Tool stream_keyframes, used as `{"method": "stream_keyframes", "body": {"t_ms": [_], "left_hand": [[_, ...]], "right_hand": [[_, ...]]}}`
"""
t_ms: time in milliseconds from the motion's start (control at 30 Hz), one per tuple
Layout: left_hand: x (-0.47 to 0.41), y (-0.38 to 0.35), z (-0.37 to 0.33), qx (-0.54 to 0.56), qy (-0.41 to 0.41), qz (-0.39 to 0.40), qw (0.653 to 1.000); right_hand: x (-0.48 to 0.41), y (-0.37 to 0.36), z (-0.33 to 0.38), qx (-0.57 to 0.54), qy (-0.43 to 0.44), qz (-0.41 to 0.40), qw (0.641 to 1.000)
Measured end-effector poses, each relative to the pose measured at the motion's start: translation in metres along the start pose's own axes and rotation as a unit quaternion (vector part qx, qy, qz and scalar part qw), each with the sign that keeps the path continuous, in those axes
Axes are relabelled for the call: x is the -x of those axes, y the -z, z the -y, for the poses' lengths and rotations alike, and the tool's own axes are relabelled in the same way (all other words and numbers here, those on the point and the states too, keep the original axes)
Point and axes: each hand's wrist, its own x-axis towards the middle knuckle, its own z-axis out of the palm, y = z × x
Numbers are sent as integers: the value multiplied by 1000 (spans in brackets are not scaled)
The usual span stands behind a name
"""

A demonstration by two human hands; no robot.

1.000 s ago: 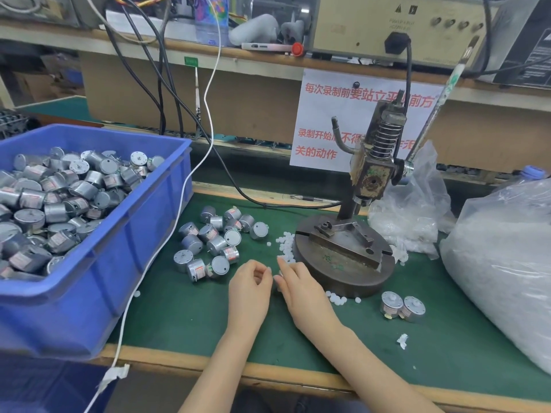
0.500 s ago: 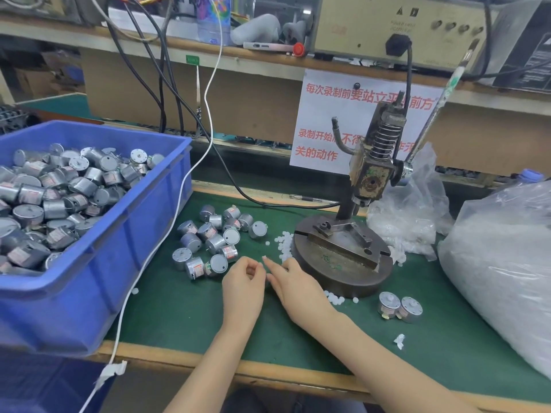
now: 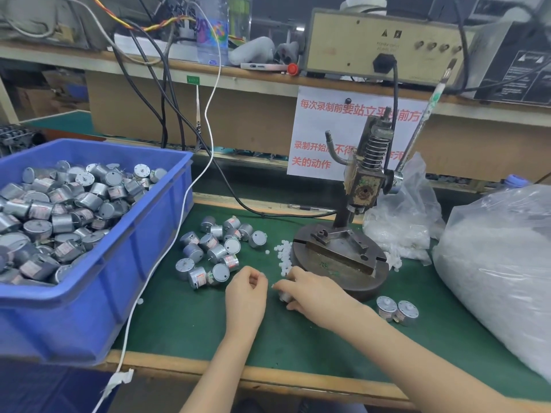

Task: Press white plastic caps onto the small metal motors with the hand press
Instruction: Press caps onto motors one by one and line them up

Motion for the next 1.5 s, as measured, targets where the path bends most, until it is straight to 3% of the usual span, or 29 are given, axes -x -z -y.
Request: {"method": "stream_keyframes", "body": {"t_ms": [167,333,500,567,633,733,967,1167,1400,1500], "left_hand": [[0,1,0,2,1,2,1000],[1,1,-1,-3,2,1,1000],[1,1,-1,-7,4,2,1000],[1,1,-2,-9,1,2,1000],[1,1,-2,-9,-3,2,1000],[0,1,-1,-8,-5,2,1000],[0,2,-1,-5,-2,7,1000],[1,2,0,-5,0,10,1000],[1,3,0,-4,2,12,1000],[1,2,1,-2,5,14,1000]], "right_hand": [[-5,8,-2,38,-3,34,999],[-7,13,3,138,-18,7,990],[-13,9,9,151,-58,14,987],[-12,9,7,117,-62,4,991],[-8,10,0,-1,-90,-31,995],[-1,16,-13,-182,-146,-120,965],[4,25,-66,-236,-260,-281,893],[1,15,-93,-79,-343,-221,910],[-5,9,-95,-146,-390,-227,880],[-6,10,-93,-128,-392,-205,888]]}}
